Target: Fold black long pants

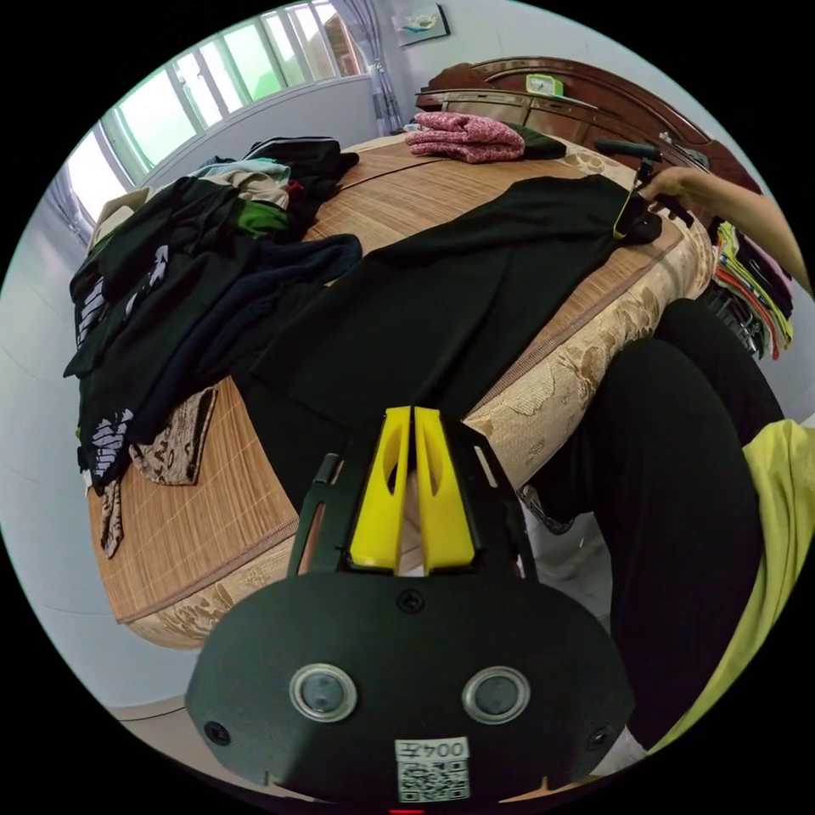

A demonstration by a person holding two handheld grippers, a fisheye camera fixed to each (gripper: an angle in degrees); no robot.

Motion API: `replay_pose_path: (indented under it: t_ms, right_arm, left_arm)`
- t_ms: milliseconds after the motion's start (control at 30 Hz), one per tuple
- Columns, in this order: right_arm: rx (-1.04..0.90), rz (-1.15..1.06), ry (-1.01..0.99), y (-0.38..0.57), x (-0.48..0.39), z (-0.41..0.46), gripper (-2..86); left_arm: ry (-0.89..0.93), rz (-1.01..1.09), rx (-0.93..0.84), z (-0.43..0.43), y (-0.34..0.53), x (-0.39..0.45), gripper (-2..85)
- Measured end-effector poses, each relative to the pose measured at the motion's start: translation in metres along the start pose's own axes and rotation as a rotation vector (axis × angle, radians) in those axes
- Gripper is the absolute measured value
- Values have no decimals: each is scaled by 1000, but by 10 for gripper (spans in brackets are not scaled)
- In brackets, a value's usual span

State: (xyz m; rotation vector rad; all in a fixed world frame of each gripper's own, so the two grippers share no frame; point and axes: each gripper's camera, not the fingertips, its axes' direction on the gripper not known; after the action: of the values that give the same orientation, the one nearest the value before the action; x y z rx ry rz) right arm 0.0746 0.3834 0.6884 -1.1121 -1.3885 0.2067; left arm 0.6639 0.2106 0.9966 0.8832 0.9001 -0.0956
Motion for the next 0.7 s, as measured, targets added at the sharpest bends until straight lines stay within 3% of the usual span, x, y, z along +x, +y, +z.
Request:
replay_pose_path:
  t_ms: [467, 700]
  right_arm:
    - [-54, -26, 84, -31, -16, 35, 8]
    - [-40, 5, 56, -40, -15, 60, 13]
  left_arm:
    - [-117, -152, 205, -68, 11, -106, 8]
    - [22, -296, 54, -22, 47, -145, 25]
